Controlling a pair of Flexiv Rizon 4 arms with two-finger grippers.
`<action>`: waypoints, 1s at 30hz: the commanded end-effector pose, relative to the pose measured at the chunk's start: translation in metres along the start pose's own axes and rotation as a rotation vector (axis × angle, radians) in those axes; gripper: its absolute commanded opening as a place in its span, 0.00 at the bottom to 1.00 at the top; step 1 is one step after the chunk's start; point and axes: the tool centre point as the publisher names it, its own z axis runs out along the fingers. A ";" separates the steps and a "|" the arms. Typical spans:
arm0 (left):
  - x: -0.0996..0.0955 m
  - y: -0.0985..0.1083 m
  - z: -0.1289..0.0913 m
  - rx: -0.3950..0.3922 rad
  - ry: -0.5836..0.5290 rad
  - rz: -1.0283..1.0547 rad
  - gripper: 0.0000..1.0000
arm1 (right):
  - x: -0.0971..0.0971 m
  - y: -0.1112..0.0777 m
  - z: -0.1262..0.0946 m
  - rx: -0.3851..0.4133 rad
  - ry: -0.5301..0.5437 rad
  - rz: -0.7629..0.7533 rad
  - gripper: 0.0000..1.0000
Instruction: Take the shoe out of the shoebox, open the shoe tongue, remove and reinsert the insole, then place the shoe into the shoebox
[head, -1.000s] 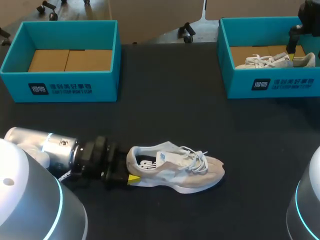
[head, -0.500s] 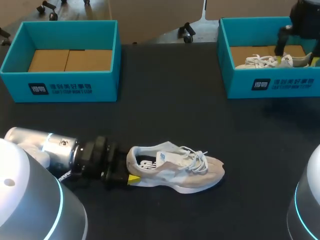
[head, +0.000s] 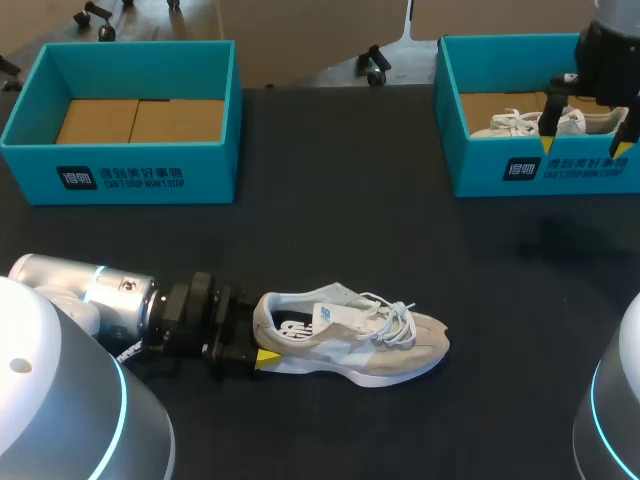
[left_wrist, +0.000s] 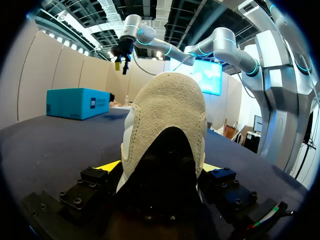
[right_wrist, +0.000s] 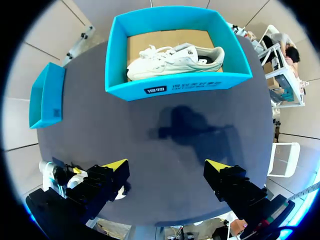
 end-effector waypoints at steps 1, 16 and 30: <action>0.002 0.000 0.000 0.001 -0.003 0.001 0.00 | 0.008 -0.010 0.000 -0.037 -0.005 0.004 1.00; 0.002 0.000 0.000 0.001 -0.003 0.001 0.00 | 0.106 -0.151 0.013 -0.072 -0.023 0.122 1.00; 0.002 0.000 0.000 0.001 -0.003 0.001 0.00 | 0.126 -0.160 0.014 -0.063 0.019 0.124 1.00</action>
